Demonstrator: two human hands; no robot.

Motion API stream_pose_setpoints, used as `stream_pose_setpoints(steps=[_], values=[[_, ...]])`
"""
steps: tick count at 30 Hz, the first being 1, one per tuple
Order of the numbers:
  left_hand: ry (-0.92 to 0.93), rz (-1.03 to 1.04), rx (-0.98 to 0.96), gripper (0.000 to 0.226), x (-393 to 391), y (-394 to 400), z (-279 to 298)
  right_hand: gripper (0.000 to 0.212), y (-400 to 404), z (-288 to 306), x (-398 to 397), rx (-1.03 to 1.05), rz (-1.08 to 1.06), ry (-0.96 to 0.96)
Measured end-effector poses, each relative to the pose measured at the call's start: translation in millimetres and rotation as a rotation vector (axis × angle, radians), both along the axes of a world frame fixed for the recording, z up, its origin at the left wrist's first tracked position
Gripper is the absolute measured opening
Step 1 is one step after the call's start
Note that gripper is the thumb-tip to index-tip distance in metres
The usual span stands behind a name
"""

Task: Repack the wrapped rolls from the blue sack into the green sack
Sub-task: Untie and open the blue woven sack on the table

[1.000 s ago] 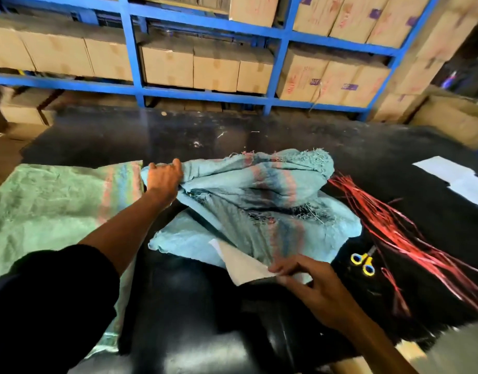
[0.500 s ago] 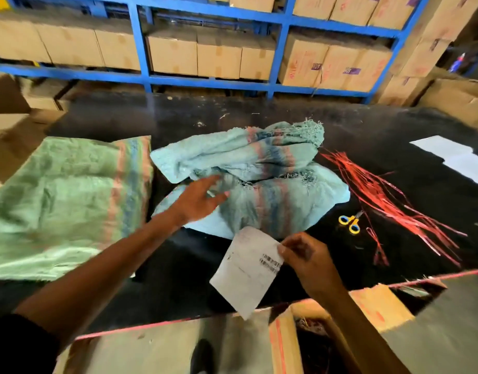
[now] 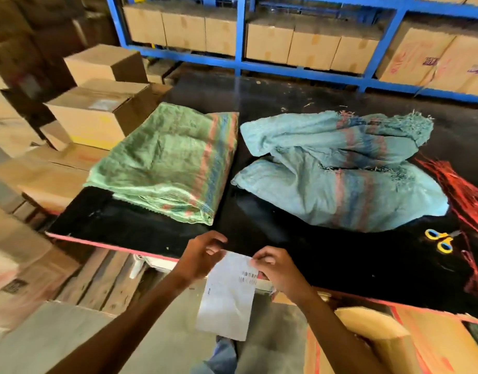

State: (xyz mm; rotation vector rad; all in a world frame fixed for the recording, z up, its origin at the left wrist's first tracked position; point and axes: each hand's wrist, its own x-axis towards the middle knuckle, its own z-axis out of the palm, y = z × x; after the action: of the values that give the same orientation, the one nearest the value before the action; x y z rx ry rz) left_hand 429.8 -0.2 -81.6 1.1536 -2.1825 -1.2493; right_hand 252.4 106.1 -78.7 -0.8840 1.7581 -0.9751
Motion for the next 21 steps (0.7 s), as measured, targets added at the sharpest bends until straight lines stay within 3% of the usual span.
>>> stream_pose_setpoints(steps=[7,13,16,18,21], values=[[-0.198,0.016,-0.138,0.006,1.6,-12.2,-18.9,0.027,-28.6,-26.4,19.5,-0.004,0.039,0.327],[-0.325,-0.023,-0.223,0.009,-4.1,-13.3,-30.5,0.01,-39.5,-46.0,21.1,0.059,0.083,0.572],[-0.454,-0.101,-0.381,0.015,-5.1,-10.0,-30.1,0.012,-38.4,-51.9,22.8,0.023,0.125,0.744],[-0.576,-0.163,-0.531,0.03,-3.0,-8.5,-30.5,0.015,-34.7,-54.5,23.3,-0.034,0.119,0.801],[-0.701,-0.273,-0.711,0.042,5.7,-6.1,-36.5,0.034,-23.3,-63.5,23.1,-0.196,0.138,0.839]])
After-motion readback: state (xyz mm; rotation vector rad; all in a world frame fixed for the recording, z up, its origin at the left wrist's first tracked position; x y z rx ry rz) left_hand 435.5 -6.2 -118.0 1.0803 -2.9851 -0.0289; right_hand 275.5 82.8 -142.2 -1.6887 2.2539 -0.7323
